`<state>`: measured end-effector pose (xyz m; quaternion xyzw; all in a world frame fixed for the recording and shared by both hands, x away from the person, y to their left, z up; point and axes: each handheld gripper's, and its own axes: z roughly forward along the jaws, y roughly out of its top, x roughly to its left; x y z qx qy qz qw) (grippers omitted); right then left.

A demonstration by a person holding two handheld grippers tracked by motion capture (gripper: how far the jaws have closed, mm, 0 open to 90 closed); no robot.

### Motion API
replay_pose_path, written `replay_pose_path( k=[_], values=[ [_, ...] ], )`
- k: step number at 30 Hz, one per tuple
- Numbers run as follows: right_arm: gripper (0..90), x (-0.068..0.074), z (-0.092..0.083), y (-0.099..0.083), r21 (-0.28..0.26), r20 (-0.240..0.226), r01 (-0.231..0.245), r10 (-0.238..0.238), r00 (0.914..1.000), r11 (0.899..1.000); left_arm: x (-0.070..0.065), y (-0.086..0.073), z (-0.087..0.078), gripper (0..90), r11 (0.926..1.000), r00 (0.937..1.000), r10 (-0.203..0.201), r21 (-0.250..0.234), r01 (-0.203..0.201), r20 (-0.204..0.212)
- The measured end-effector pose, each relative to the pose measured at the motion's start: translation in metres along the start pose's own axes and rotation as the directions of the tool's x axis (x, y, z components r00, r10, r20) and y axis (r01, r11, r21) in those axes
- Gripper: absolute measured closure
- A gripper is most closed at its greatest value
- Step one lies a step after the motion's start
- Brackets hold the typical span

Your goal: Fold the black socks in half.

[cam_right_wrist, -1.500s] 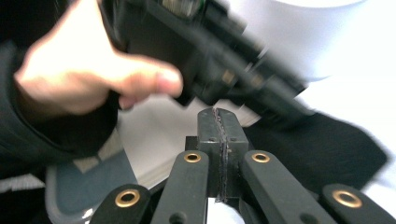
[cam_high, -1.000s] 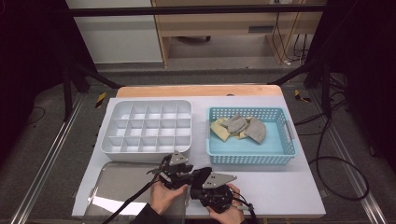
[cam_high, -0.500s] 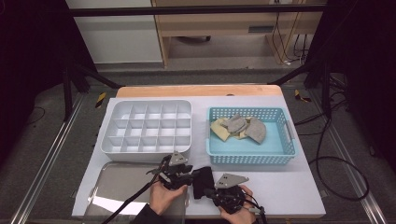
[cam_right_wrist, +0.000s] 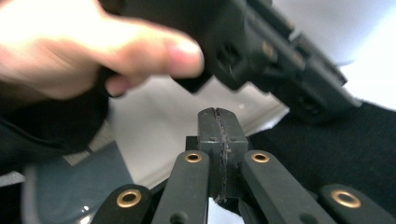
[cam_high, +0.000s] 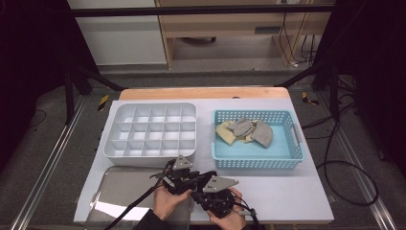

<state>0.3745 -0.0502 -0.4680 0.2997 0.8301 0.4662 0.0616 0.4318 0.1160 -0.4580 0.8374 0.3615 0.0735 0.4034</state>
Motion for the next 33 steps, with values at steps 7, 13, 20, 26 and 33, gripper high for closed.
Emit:
replay_pose_path(
  k=[7, 13, 20, 26, 33],
  values=[
    [90.0, -0.004, -0.004, -0.012, 0.074, 0.068, -0.003, -0.002, 0.9977, 0.997, 0.000, 0.000, 0.003, 67.0, 1.0000, 0.9999, -0.009, -0.002, 0.009, 0.012],
    [90.0, -0.006, -0.008, -0.015, 0.094, 0.100, 0.013, -0.022, 0.9947, 0.995, -0.003, -0.002, 0.000, 65.4, 0.9999, 1.0000, 0.005, 0.010, -0.005, 0.007],
    [90.0, -0.019, -0.024, -0.025, 0.085, 0.143, -0.023, 0.011, 0.9897, 0.996, -0.006, -0.008, -0.004, 64.4, 0.9999, 0.9996, -0.006, 0.016, 0.005, 0.027],
    [90.0, -0.027, -0.032, -0.030, 0.065, 0.173, -0.056, 0.044, 0.9840, 0.996, -0.005, -0.009, -0.004, 60.6, 0.9997, 0.9991, -0.022, 0.015, 0.021, 0.037],
    [90.0, -0.025, -0.046, -0.025, -0.013, 0.129, -0.060, 0.061, 0.9898, 0.998, -0.005, -0.009, -0.003, 59.4, 0.9996, 0.9992, -0.024, 0.015, 0.023, 0.032]
  ],
)
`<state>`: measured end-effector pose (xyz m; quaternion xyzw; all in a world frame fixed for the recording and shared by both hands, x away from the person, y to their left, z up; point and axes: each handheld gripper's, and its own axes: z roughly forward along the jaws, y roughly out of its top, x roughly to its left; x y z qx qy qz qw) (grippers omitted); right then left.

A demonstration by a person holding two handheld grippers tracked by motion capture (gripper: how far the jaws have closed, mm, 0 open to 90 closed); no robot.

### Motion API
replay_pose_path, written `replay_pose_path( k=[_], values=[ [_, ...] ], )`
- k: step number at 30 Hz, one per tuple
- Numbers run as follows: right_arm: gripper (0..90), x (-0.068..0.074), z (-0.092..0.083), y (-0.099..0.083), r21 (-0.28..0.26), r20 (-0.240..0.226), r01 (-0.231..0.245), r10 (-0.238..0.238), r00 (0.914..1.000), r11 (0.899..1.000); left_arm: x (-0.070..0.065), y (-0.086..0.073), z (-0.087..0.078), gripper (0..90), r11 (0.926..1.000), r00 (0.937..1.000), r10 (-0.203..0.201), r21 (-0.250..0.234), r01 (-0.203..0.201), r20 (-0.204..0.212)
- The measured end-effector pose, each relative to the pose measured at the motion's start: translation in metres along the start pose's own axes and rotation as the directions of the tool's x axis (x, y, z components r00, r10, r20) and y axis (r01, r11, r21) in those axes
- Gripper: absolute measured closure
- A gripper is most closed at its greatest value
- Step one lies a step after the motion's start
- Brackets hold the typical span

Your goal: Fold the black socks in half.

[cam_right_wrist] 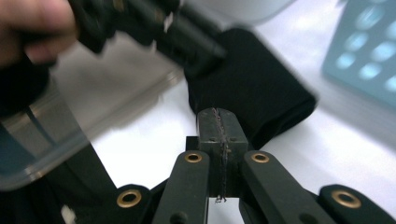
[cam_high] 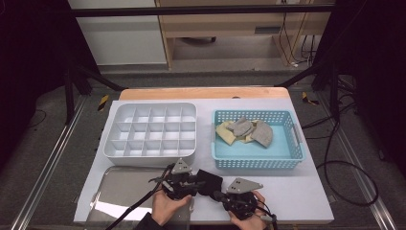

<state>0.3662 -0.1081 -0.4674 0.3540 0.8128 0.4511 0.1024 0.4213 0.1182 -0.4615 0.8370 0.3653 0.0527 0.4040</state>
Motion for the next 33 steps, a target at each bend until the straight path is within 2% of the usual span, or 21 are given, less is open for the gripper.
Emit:
replay_pose_path(
  k=[2, 4, 6, 8, 11, 14, 16, 22, 25, 28, 29, 32, 33],
  values=[
    [90.0, -0.003, -0.004, 0.004, -0.043, 0.000, -0.015, 0.015, 0.9999, 0.999, 0.000, 0.000, 0.000, 59.2, 1.0000, 1.0000, -0.001, -0.001, 0.001, 0.001],
    [90.0, -0.005, -0.005, 0.006, -0.064, 0.016, -0.026, 0.027, 0.9995, 0.998, -0.001, 0.000, 0.001, 59.1, 1.0000, 1.0000, -0.001, 0.000, 0.001, 0.002],
    [90.0, -0.008, -0.001, 0.005, -0.055, 0.029, -0.033, 0.035, 0.9990, 0.998, 0.000, 0.000, 0.001, 58.7, 1.0000, 1.0000, -0.004, 0.002, 0.004, 0.001],
    [90.0, -0.011, 0.004, 0.001, -0.018, 0.039, -0.036, 0.036, 0.9986, 0.999, -0.001, 0.000, 0.001, 56.8, 1.0000, 1.0000, -0.006, 0.001, 0.006, 0.001],
    [90.0, -0.015, 0.008, -0.007, 0.009, 0.051, -0.051, 0.051, 0.9974, 0.999, -0.001, 0.001, 0.000, 53.3, 0.9998, 0.9999, -0.015, -0.009, 0.015, -0.002],
    [90.0, -0.017, 0.009, -0.011, 0.021, 0.053, -0.055, 0.054, 0.9971, 0.998, -0.001, 0.001, 0.000, 49.9, 0.9995, 0.9995, -0.023, -0.022, 0.023, -0.019],
    [90.0, -0.017, 0.010, -0.013, 0.030, 0.056, -0.060, 0.058, 0.9967, 0.998, -0.001, 0.001, 0.001, 47.1, 0.9991, 0.9992, -0.037, -0.019, 0.037, -0.016],
    [90.0, -0.021, 0.012, -0.018, 0.032, 0.061, -0.077, 0.075, 0.9953, 0.997, -0.001, 0.000, 0.004, 46.2, 0.9992, 0.9993, -0.039, -0.004, 0.039, -0.001],
    [90.0, -0.023, 0.005, -0.015, -0.007, 0.065, -0.075, 0.075, 0.9950, 0.997, -0.001, 0.000, 0.004, 46.0, 0.9991, 0.9991, -0.042, -0.001, 0.042, 0.001],
    [90.0, -0.022, -0.005, -0.007, -0.077, 0.050, -0.070, 0.074, 0.9960, 0.995, -0.001, 0.000, 0.005, 46.1, 0.9992, 0.9992, -0.040, 0.000, 0.040, 0.005],
    [90.0, -0.019, -0.006, -0.002, -0.086, 0.028, -0.057, 0.060, 0.9978, 0.995, -0.002, 0.000, 0.006, 46.2, 0.9990, 0.9990, -0.044, 0.002, 0.044, 0.009],
    [90.0, -0.016, 0.000, -0.002, -0.058, 0.012, -0.045, 0.046, 0.9989, 0.997, -0.002, 0.000, 0.007, 46.2, 0.9991, 0.9990, -0.041, 0.007, 0.041, 0.016],
    [90.0, -0.015, 0.003, -0.004, -0.029, 0.009, -0.042, 0.043, 0.9990, 0.999, -0.002, 0.000, 0.008, 45.9, 0.9991, 0.9989, -0.041, 0.010, 0.041, 0.021]
  ],
)
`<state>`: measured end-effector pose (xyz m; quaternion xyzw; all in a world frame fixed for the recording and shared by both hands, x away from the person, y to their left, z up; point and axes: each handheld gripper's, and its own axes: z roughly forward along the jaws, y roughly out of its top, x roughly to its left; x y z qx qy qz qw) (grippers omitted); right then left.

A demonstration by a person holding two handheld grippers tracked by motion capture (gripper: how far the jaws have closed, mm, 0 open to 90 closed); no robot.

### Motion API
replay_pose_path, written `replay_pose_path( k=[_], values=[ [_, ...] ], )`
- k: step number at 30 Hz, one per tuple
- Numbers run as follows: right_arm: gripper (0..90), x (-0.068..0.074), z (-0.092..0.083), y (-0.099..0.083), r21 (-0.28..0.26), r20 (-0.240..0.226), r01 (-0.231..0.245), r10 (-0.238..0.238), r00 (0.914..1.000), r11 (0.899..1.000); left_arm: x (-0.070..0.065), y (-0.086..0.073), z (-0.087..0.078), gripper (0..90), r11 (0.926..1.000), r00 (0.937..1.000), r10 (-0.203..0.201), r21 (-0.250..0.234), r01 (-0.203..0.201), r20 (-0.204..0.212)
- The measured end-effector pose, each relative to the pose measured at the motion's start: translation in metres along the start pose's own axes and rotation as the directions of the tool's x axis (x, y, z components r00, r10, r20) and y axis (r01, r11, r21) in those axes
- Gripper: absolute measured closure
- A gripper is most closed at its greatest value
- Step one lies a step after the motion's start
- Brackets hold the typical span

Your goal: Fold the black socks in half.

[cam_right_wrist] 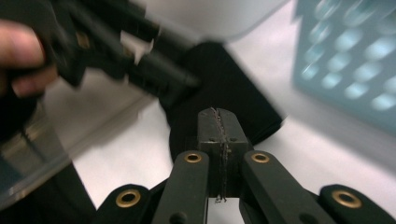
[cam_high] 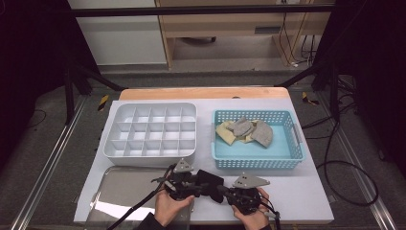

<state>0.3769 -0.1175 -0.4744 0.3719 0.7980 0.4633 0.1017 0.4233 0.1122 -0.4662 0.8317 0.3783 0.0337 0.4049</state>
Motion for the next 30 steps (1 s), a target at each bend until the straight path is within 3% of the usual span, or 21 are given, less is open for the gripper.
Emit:
replay_pose_path(
  k=[5, 16, 19, 23, 25, 30],
  values=[
    [90.0, -0.003, 0.003, -0.009, 0.033, 0.011, -0.015, 0.015, 0.9998, 0.999, -0.001, 0.001, 0.002, 43.9, 1.0000, 1.0000, 0.007, 0.003, -0.007, 0.004],
    [90.0, -0.006, 0.007, -0.015, 0.053, 0.054, -0.041, 0.038, 0.9978, 0.998, -0.001, 0.003, 0.006, 43.0, 0.9996, 0.9985, -0.026, 0.010, 0.026, 0.048],
    [90.0, -0.006, 0.008, -0.016, 0.056, 0.056, -0.037, 0.034, 0.9979, 0.998, 0.001, 0.006, 0.002, 41.5, 0.9999, 1.0000, -0.005, -0.011, 0.005, 0.001],
    [90.0, -0.006, 0.009, -0.016, 0.056, 0.054, -0.040, 0.037, 0.9978, 0.998, 0.005, 0.009, 0.002, 33.5, 0.9997, 0.9992, 0.015, 0.022, -0.014, -0.037],
    [90.0, -0.006, 0.009, -0.015, 0.060, 0.053, -0.041, 0.038, 0.9979, 0.997, 0.007, 0.011, 0.004, 31.0, 0.9991, 0.9995, 0.017, 0.041, -0.016, -0.025],
    [90.0, -0.005, 0.009, -0.015, 0.062, 0.055, -0.043, 0.040, 0.9977, 0.997, 0.008, 0.013, 0.008, 34.2, 0.9970, 0.9998, 0.009, 0.077, -0.010, 0.019]
  ],
)
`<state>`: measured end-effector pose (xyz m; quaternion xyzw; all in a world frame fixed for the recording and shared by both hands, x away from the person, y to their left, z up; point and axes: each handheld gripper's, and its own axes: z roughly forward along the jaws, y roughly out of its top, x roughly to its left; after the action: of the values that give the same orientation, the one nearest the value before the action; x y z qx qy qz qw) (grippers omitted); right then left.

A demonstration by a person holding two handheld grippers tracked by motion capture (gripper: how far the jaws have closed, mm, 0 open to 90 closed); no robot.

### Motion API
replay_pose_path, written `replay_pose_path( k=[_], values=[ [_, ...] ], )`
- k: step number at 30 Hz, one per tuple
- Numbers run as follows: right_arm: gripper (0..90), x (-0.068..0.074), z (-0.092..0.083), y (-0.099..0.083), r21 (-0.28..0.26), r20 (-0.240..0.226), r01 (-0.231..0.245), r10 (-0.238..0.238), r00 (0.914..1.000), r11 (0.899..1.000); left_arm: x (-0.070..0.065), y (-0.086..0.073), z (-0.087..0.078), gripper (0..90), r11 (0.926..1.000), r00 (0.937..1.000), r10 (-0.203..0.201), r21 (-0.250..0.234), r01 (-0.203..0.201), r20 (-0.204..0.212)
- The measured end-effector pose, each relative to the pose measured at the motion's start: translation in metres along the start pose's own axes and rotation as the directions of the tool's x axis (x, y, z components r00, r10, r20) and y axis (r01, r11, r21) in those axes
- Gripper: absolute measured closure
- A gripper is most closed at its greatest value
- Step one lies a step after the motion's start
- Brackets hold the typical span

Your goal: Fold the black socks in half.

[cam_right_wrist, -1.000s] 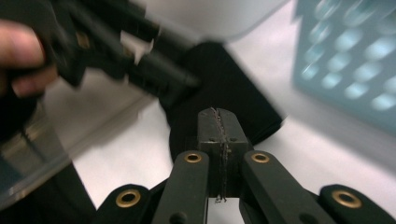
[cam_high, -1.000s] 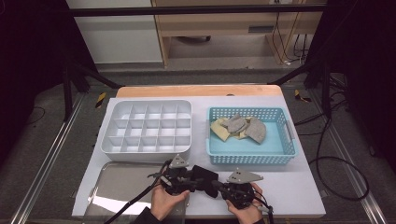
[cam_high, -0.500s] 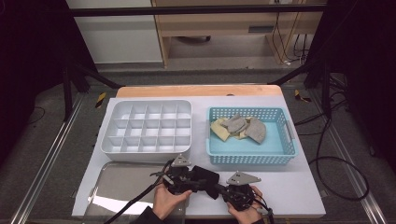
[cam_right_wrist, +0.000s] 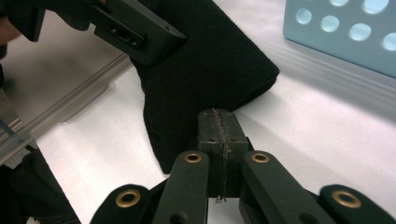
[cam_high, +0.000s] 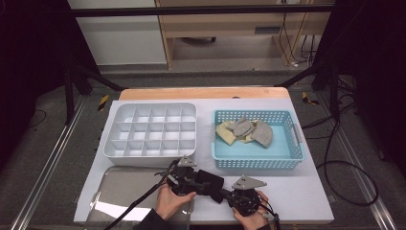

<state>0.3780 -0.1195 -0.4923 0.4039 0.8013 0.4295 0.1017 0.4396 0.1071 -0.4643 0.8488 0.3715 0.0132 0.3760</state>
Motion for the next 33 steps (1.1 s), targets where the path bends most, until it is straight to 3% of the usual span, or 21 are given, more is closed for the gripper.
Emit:
replay_pose_path(
  k=[7, 14, 19, 26, 28, 30, 33],
  values=[
    [90.0, 0.000, 0.000, 0.001, 0.006, 0.003, -0.004, 0.004, 1.0000, 1.000, -0.001, -0.002, 0.003, 40.1, 0.9998, 0.9993, -0.019, -0.002, 0.019, 0.032],
    [90.0, 0.000, 0.001, 0.001, 0.006, 0.007, -0.002, 0.002, 1.0000, 1.000, -0.007, -0.001, -0.002, 61.2, 0.9997, 0.9983, -0.018, -0.018, 0.019, 0.056],
    [90.0, 0.001, 0.001, 0.001, 0.004, 0.010, -0.004, 0.004, 0.9999, 1.000, -0.007, -0.001, -0.003, 69.7, 0.9981, 0.9976, -0.030, -0.051, 0.033, 0.063],
    [90.0, 0.000, 0.000, 0.001, -0.001, 0.008, -0.002, 0.002, 1.0000, 1.000, -0.009, -0.002, -0.004, 72.3, 0.9974, 0.9989, -0.013, -0.070, 0.016, 0.046],
    [90.0, -0.001, -0.005, 0.002, -0.022, 0.009, -0.004, 0.005, 1.0000, 1.000, -0.009, -0.003, -0.004, 72.5, 0.9974, 0.9991, -0.013, -0.071, 0.016, 0.042],
    [90.0, -0.001, -0.015, 0.006, -0.076, 0.007, -0.009, 0.009, 0.9999, 0.997, -0.009, -0.003, -0.003, 72.4, 0.9975, 0.9993, -0.006, -0.070, 0.009, 0.036],
    [90.0, 0.004, -0.015, 0.011, -0.112, -0.030, 0.010, -0.013, 0.9995, 0.994, -0.008, -0.003, -0.003, 72.2, 0.9978, 0.9994, -0.003, -0.066, 0.005, 0.035]
  ],
)
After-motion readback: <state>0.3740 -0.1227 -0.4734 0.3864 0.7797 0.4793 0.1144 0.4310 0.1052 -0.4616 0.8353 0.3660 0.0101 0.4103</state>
